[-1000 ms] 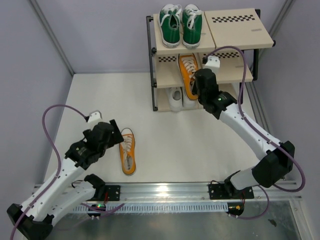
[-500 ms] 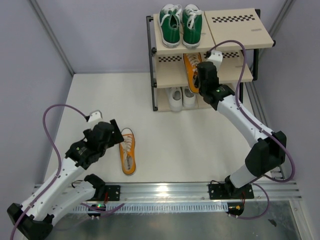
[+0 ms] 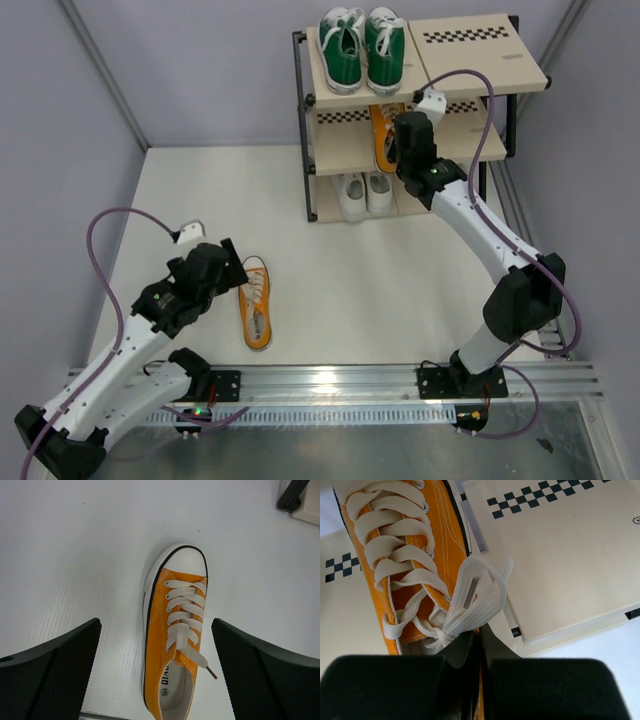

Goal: Place and organize the shoes onto the shoe shelf

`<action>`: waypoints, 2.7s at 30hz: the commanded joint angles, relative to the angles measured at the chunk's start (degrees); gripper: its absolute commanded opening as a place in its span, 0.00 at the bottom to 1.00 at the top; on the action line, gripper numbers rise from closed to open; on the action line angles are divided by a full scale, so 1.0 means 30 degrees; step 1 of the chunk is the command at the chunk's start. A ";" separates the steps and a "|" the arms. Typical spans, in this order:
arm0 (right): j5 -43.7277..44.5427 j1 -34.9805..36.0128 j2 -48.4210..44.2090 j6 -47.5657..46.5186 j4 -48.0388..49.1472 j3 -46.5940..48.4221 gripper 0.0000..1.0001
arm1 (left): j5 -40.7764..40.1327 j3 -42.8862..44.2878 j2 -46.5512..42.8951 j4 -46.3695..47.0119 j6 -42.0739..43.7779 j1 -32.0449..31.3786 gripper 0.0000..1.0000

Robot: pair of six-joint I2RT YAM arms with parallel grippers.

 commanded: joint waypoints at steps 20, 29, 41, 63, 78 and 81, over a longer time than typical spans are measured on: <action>-0.1006 -0.0049 -0.0222 0.0214 0.0622 0.0447 0.56 | 0.0047 0.0066 -0.0183 0.0698 0.0238 0.0099 0.96; -0.4201 -0.0020 -0.3887 -0.1221 0.1206 -0.4006 0.91 | 0.0398 0.0007 -0.0125 0.0874 0.0355 0.0099 0.96; -0.6106 -0.0020 -0.3893 -0.2599 0.1881 -0.5240 0.95 | 0.0193 0.0007 -0.0183 0.0786 0.0443 0.0099 0.96; -0.5523 -0.0020 -0.2721 -0.1163 0.0974 -0.2783 0.94 | 0.0310 0.0066 0.0169 0.1167 0.0706 0.0099 0.96; -0.4875 -0.0020 -0.1312 -0.3622 0.1529 -0.2280 0.55 | 0.0252 0.0095 -0.0154 0.1138 0.0853 0.0099 0.96; -0.5517 -0.0020 -0.1370 -0.5053 0.2113 -0.2660 0.42 | 0.0223 0.0125 -0.0271 0.1079 0.0882 0.0099 0.96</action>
